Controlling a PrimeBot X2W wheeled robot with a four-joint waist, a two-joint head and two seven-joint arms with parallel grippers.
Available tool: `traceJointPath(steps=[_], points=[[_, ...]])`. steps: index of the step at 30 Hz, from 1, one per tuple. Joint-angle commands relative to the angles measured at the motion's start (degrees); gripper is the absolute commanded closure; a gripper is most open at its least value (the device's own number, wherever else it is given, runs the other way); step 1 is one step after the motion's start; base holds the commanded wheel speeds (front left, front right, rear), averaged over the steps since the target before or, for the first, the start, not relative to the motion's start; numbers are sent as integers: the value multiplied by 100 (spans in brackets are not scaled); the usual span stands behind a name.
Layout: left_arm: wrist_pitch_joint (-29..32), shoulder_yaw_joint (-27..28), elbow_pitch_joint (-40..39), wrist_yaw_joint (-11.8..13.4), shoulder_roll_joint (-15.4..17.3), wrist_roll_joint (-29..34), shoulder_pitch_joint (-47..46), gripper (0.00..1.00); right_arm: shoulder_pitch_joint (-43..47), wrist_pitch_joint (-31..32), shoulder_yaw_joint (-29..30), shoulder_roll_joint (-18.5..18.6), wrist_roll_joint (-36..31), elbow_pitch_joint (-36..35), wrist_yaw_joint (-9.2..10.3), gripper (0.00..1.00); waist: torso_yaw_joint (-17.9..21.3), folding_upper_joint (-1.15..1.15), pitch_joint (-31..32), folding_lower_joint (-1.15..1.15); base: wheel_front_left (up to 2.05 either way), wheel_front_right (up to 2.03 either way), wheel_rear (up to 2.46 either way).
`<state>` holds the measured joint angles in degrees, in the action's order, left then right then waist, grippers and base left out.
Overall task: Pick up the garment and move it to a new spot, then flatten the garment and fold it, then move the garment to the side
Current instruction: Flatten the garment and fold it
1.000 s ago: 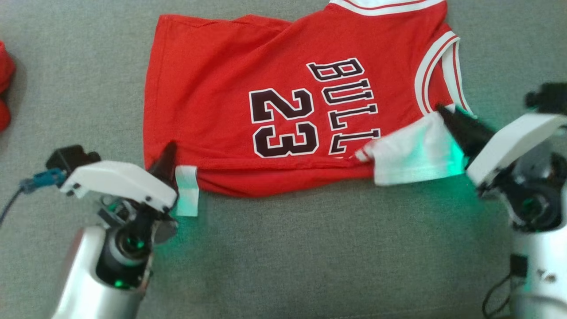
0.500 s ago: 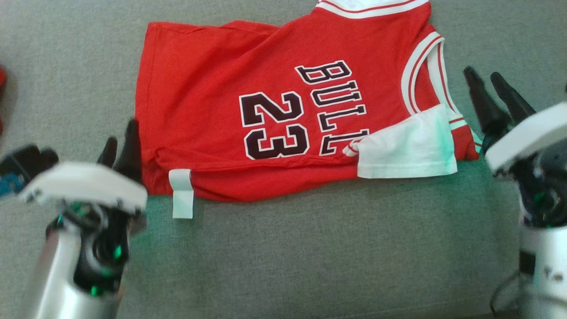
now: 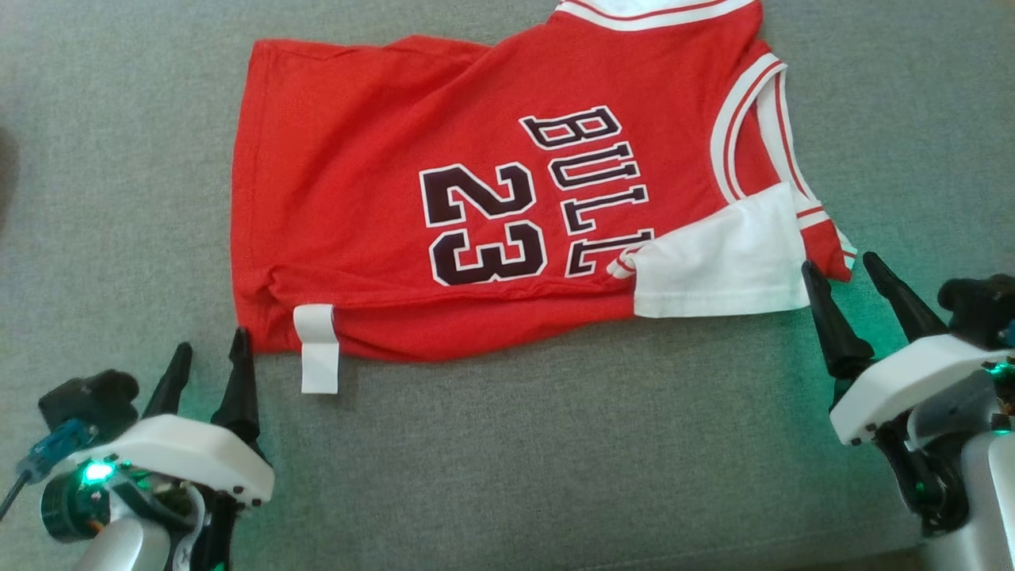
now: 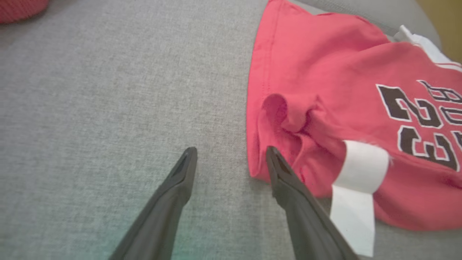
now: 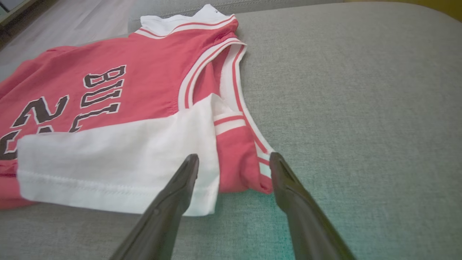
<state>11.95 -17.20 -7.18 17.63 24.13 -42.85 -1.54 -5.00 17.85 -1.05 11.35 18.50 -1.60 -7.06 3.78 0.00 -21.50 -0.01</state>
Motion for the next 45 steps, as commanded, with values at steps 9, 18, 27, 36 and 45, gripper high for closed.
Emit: traceJointPath(steps=[9,18,27,36,45], points=[[-35,64,209,-152,141,45,-432,0,-407,-139,29,151,-195,331,-43,0,1,0,-132,1,0,0,0],[55,-87,430,-266,106,30,-589,0,-695,33,-110,180,-190,658,-43,0,-28,0,-170,1,0,0,0],[249,-303,453,-367,112,3,-563,0,-825,173,-244,211,-210,811,-43,0,-15,0,-169,1,0,0,0],[453,-456,395,-361,187,75,-645,0,-908,268,-264,228,-140,907,-43,0,-56,0,-219,1,0,0,0],[730,-712,531,-562,232,133,-981,65,-1071,739,-781,390,180,1007,-43,38,5,0,-198,1,0,0,0]])
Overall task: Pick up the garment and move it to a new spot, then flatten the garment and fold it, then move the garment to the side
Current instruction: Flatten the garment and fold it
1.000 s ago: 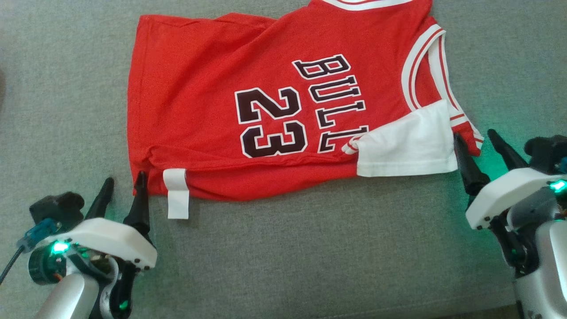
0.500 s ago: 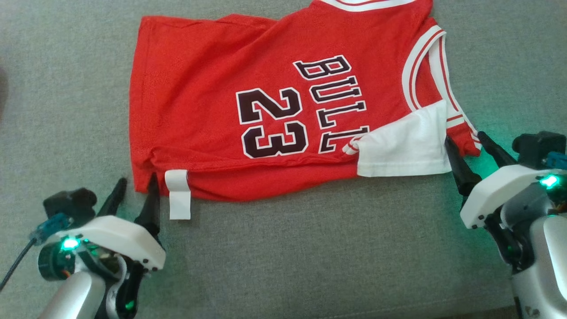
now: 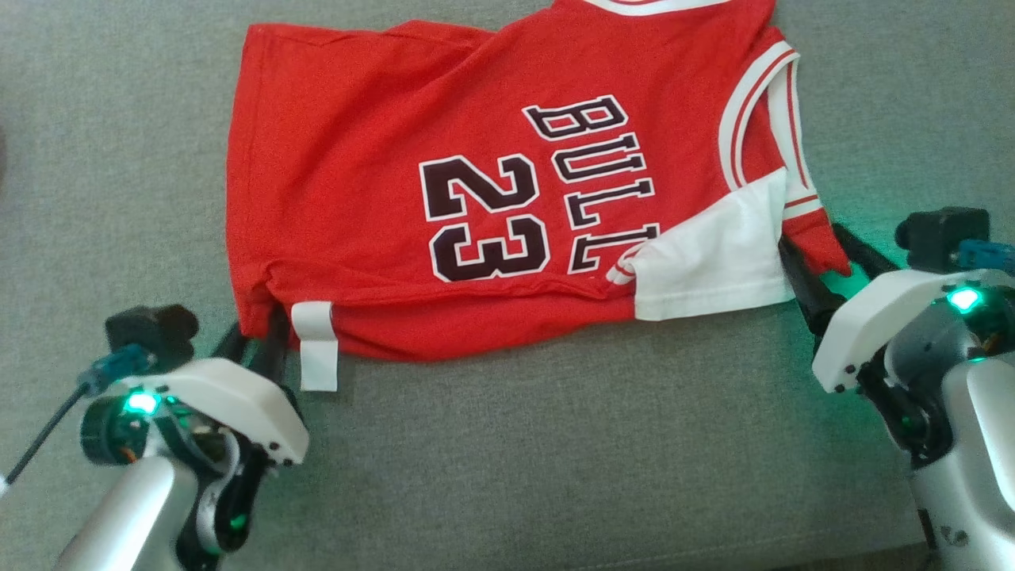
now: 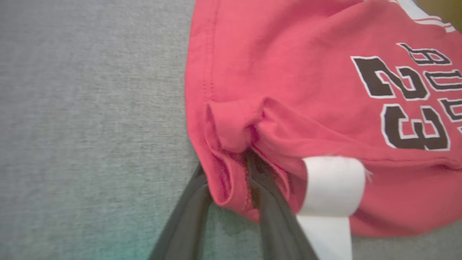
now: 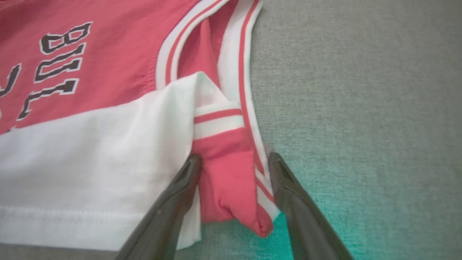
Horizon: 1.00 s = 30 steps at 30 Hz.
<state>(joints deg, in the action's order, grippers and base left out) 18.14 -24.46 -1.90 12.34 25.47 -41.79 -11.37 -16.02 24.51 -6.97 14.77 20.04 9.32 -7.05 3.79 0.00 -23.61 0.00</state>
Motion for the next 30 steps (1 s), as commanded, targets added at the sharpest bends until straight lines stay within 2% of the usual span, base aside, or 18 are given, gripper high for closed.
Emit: traceJointPath(steps=[1,2,6,11,15,21,25,30], points=[[131,-10,10,-61,86,11,-14,78,32,104,-232,83,87,-96,-44,59,10,0,39,0,0,0,0],[162,-42,13,-99,79,-10,-21,100,34,128,-274,118,149,-111,-44,100,14,0,64,0,0,0,0],[191,-94,-34,-232,48,-135,23,100,69,208,-339,232,388,-161,-44,100,36,0,191,0,0,0,0],[171,75,-209,-245,11,-430,183,100,188,321,-239,273,727,-286,-44,100,46,0,354,0,0,0,0],[306,453,-765,-156,159,-896,518,100,447,913,170,390,1528,-692,-44,100,18,0,536,0,0,0,0],[562,704,-1494,55,425,-1216,1114,100,1070,1986,804,953,2098,-1341,-44,100,-37,0,627,0,0,0,0],[564,714,-1849,182,439,-1355,1724,100,1714,2565,1051,1232,2303,-1888,-44,100,-52,0,614,0,0,0,0],[419,671,-1909,202,308,-1468,2178,100,2192,2863,1175,1133,2280,-2175,-44,100,-60,0,564,0,0,0,0]])
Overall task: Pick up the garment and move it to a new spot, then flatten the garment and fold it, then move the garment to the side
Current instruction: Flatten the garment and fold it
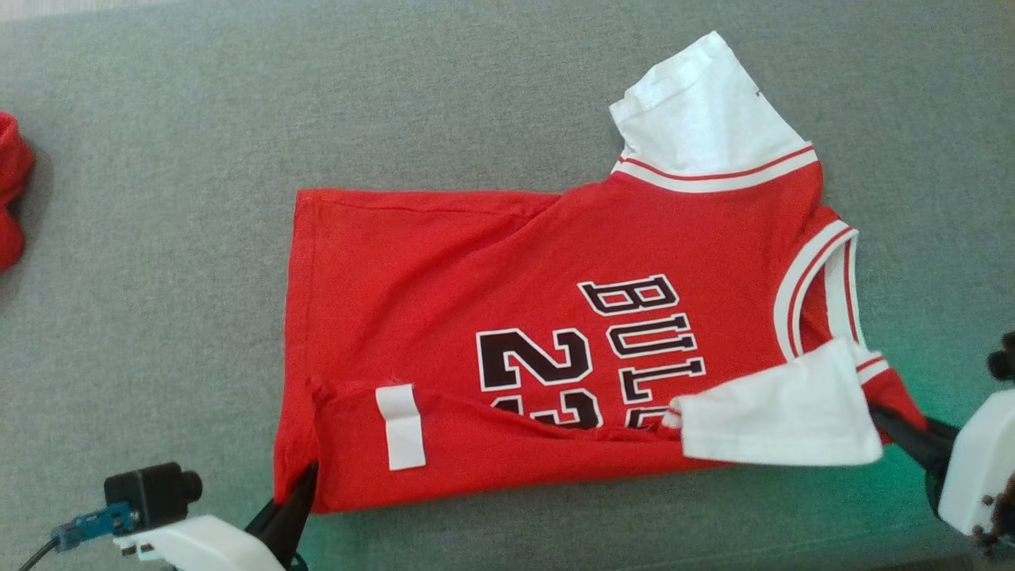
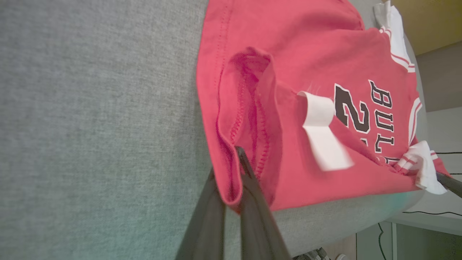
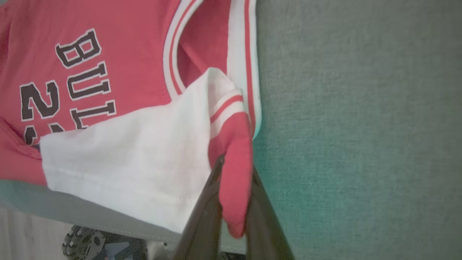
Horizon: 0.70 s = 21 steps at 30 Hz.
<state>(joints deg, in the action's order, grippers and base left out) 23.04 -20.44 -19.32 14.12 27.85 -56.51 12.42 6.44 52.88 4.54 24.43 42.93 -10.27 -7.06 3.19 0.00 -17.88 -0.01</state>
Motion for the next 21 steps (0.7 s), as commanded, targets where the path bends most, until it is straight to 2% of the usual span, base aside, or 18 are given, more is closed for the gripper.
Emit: traceJointPath(steps=[1,8,9,10,11,12,13,17,21], points=[[-84,244,-171,12,42,-12,-168,100,-14,103,-5,146,-16,-238,-43,100,-3,0,-19,1,0,0,0],[-234,111,43,-9,-72,117,-150,100,30,196,-80,154,-380,-273,-43,100,-69,0,-1,1,0,0,0],[-256,76,86,-21,-97,135,-141,100,27,146,-121,168,-444,-285,-43,85,-70,0,10,1,0,0,0],[-289,56,132,-16,-124,156,-128,100,24,73,-178,195,-504,-312,-43,13,-69,0,30,1,0,0,0],[-323,40,171,-12,-146,176,-110,71,31,5,-203,204,-547,-318,-43,0,-66,0,47,1,0,0,0],[-357,21,204,-8,-143,222,-92,17,31,-68,-226,234,-610,-335,-43,0,-62,0,68,1,0,0,0],[-402,11,223,2,-138,278,-74,0,31,-147,-244,282,-682,-361,-43,0,-55,0,88,1,0,0,0],[-582,88,106,76,-90,416,34,0,21,-383,-133,391,-739,-553,-43,0,-36,0,155,1,0,0,0],[-716,288,-164,287,206,775,77,0,-112,-411,106,539,-514,-1048,-43,0,-14,0,121,1,0,0,0]])
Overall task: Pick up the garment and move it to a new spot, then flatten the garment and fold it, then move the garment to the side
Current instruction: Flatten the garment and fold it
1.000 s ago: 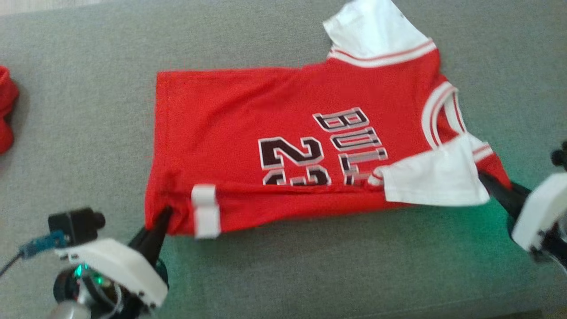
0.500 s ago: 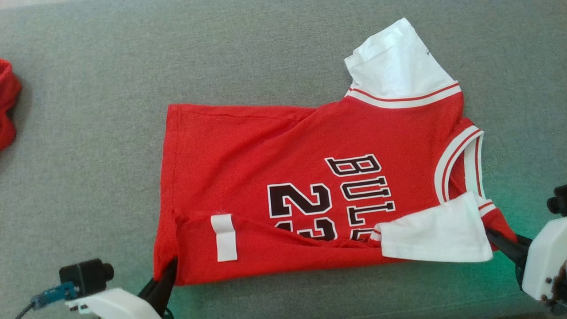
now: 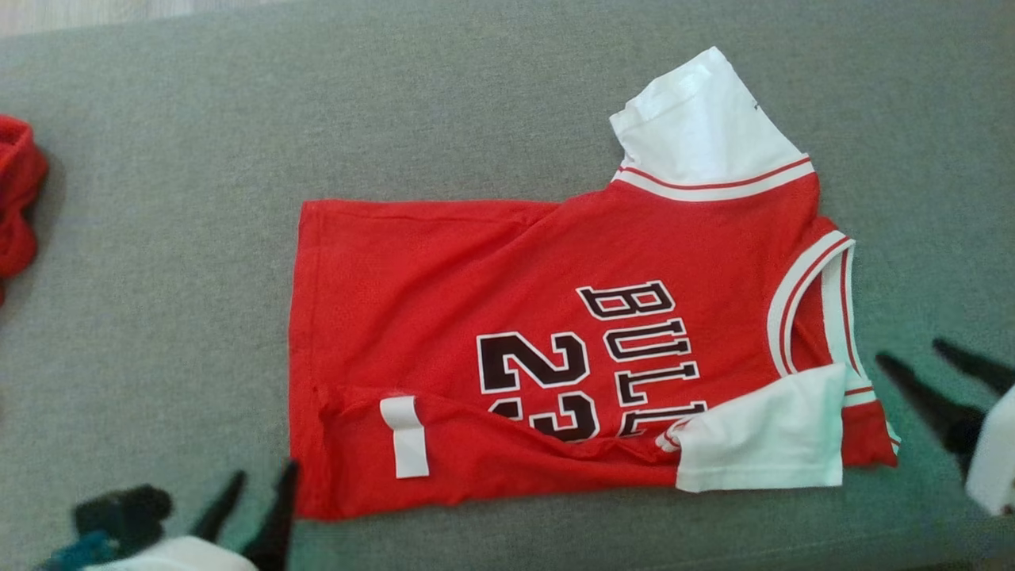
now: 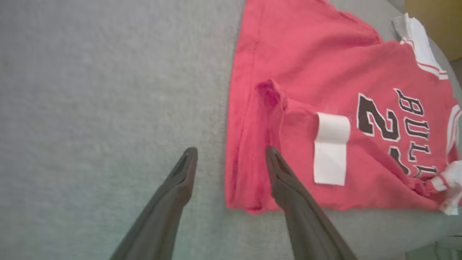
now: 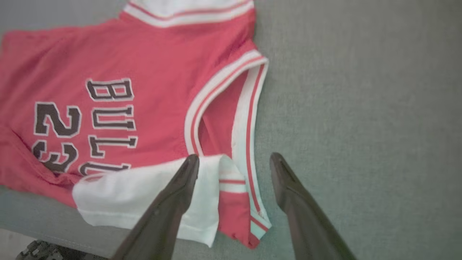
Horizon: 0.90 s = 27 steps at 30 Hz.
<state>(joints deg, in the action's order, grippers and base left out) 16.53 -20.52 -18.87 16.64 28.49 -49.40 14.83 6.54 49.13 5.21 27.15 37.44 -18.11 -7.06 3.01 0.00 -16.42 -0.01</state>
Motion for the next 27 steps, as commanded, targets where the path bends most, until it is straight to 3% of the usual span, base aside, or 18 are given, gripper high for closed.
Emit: traceJointPath(steps=[1,5,9,13,20,27], points=[[-91,365,-259,98,196,141,-207,0,-199,-10,103,308,84,-390,-43,0,4,0,-63,1,0,0,0],[-45,399,-388,162,346,391,-557,0,-503,127,155,465,194,-680,-43,0,-45,0,-221,1,0,0,0],[112,251,-275,92,319,648,-1503,0,-1502,-47,180,190,-99,-508,-43,0,-101,0,-602,1,0,0,0],[356,-157,300,-67,65,941,-2679,0,-2761,-266,-197,-334,-766,314,-43,0,-263,0,-1019,1,0,0,0],[540,-837,1817,-487,-720,1188,-4305,0,-4559,-659,-735,-694,-1590,2291,-43,0,-735,0,-1499,1,0,0,0],[510,-1113,2650,-740,-1053,1254,-4827,0,-5057,-680,-855,-827,-1627,3261,-43,0,-838,0,-1505,1,0,0,0]])
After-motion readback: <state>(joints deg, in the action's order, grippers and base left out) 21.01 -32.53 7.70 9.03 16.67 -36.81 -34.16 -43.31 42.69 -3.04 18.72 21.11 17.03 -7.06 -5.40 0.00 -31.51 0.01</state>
